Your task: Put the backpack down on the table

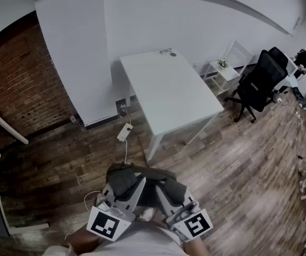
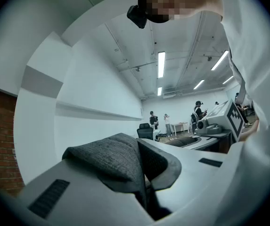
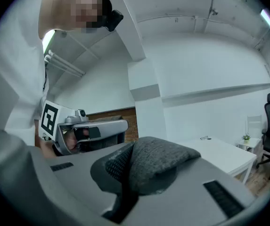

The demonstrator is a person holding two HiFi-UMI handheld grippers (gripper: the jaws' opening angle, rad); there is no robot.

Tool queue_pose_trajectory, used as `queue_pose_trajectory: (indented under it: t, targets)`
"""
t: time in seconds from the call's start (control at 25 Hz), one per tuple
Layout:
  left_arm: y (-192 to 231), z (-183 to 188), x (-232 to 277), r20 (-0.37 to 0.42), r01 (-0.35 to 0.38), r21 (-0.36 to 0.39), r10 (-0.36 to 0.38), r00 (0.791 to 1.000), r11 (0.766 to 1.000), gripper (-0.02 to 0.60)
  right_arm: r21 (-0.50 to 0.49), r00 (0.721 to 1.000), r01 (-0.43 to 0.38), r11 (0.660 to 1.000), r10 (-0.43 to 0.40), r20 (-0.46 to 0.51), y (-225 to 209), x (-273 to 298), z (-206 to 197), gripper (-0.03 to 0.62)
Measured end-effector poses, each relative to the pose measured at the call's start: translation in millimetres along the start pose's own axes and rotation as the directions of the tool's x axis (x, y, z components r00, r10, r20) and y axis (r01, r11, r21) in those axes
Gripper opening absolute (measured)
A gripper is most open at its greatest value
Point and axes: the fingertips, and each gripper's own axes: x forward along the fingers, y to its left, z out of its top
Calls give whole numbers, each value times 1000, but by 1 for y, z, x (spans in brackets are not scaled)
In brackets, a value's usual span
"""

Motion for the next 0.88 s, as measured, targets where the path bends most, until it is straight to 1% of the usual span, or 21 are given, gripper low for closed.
queue_pose_trajectory:
  t: [0.16,0.28,0.36,0.48,0.64,0.68,0.76,0.88]
  targets:
    - [3,4,3,13,-24,-19,24,1000,1000,18,-1,1000,-17,1000,17,-8,-4,0,4,40]
    - [4,5,13,28,-49,-37,50,998,998,18,9,999,-34,999,34,-4,-16,-2,8,41]
    - [6,5,22,37,-59,-42,61,997,997,18,-8,999,-44,999,44,-1,-26,0,10,41]
    - [6,5,39,46,-51,-2,51,998,999,18,-43,999,-43,998,43,1,-46,2,13,41]
    - [15,10,62,54,-37,11,36,998,999,18,-63,1000,-26,998,26,7,-67,9,21,41]
    - [19,10,68,61,-35,-5,36,998,999,18,-64,1000,-22,998,22,7,-72,12,21,41]
    - [25,9,80,84,-37,-78,44,996,996,18,-61,1000,-11,998,12,6,-82,15,19,41]
    - [34,4,98,88,-12,-122,23,996,992,18,-44,1000,12,999,-12,-10,-98,21,14,41]
